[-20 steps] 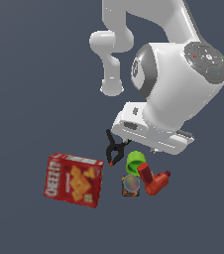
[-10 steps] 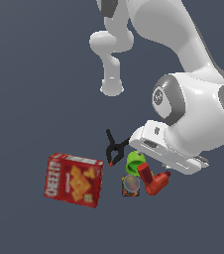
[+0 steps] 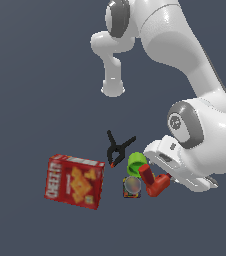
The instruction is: Pick up a designated object from a clutter of objects.
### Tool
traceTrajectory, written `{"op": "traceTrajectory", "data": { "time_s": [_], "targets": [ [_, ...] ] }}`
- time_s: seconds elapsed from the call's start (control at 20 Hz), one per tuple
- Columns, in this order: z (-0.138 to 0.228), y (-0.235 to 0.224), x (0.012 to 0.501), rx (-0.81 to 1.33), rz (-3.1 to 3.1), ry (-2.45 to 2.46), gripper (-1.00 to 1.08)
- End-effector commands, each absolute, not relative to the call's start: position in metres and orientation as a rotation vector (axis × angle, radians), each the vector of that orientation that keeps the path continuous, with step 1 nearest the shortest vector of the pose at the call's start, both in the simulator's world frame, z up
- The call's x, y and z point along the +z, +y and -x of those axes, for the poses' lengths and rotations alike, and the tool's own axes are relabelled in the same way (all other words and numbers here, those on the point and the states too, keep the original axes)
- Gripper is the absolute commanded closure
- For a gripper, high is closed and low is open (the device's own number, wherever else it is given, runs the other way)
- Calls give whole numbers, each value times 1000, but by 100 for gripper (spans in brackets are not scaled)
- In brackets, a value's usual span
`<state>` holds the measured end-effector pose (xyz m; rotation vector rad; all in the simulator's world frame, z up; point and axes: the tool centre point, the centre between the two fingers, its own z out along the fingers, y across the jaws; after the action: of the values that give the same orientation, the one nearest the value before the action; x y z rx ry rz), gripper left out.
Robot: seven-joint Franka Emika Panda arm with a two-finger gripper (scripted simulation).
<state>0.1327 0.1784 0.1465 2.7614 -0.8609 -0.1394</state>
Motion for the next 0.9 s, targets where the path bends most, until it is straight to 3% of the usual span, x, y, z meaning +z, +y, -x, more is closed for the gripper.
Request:
{"op": "traceTrajectory", "data": {
  "time_s": [0.0, 0.85],
  "targets": [
    [-136, 187, 133, -138, -2733, -925, -100],
    [-142, 218, 69, -138, -2570, -1236, -100]
  ]
}}
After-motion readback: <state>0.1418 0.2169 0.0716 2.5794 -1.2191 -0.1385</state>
